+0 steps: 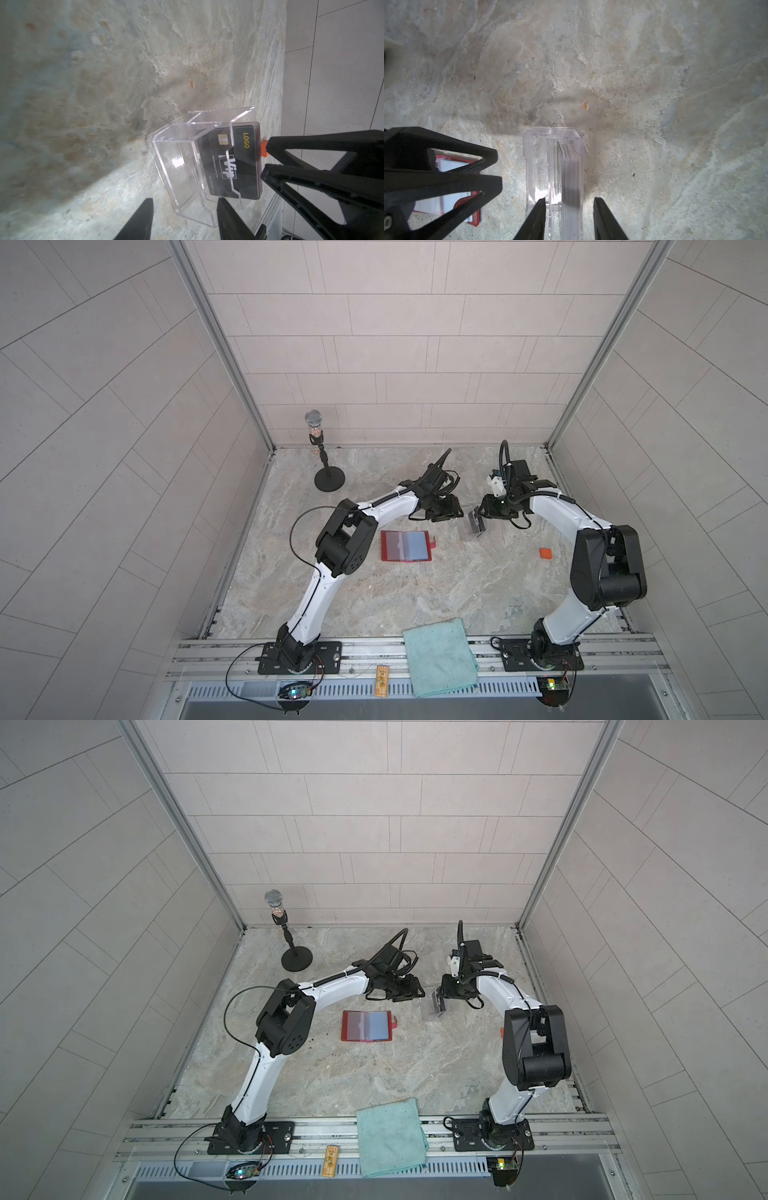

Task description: Put the credit cards into the card holder

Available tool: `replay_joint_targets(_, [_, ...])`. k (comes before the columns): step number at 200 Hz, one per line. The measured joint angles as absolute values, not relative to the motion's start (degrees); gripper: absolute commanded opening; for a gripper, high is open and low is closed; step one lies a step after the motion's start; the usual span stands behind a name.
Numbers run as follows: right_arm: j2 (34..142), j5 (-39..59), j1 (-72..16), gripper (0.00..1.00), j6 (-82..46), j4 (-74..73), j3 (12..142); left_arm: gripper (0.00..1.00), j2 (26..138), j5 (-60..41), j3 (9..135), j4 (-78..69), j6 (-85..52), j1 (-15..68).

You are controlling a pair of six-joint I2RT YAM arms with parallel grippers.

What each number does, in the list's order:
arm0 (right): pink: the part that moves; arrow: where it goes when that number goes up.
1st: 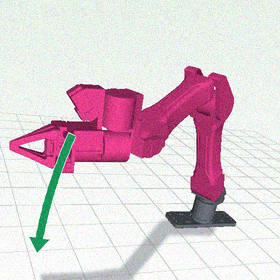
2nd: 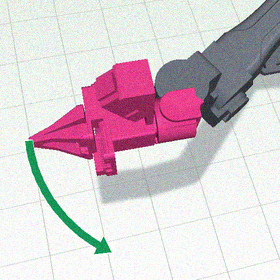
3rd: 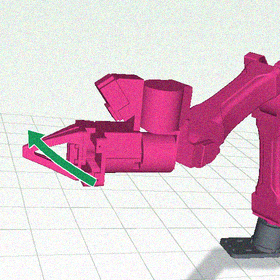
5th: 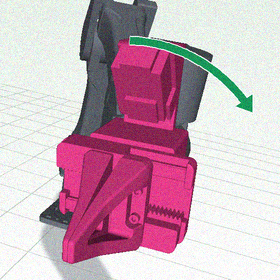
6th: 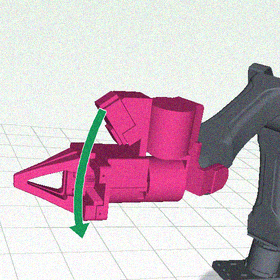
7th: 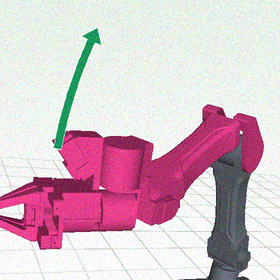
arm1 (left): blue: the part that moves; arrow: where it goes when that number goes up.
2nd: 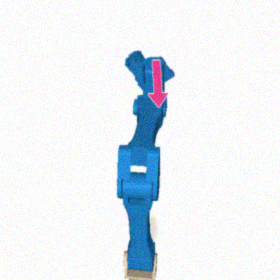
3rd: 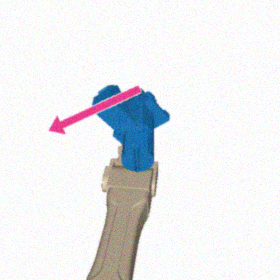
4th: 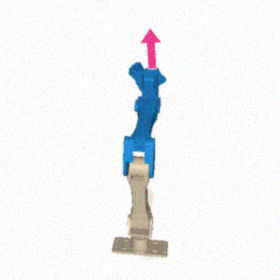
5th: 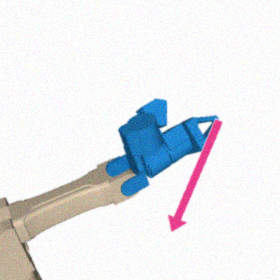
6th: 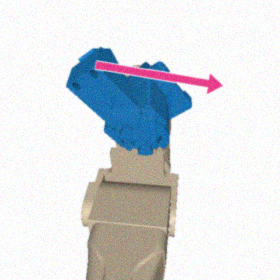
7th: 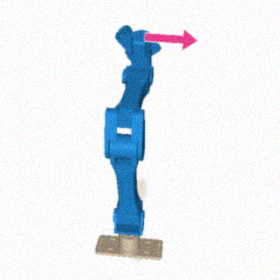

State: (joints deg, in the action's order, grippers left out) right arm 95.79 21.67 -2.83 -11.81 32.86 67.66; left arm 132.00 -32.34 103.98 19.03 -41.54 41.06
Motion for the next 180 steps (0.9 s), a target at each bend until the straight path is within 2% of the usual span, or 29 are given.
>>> replay_joint_targets(75, [98.0, 21.3, -2.8, 0.36, -11.1, 33.9, 68.1, 0.55, 136.2, -36.1, 106.5, 16.5, -45.2, 41.4])
replay_joint_targets(180, [100.4, 20.9, -2.9, 0.37, -10.6, 34.2, 69.0, 0.51, 138.2, -35.4, 107.7, 17.9, -45.4, 41.6])
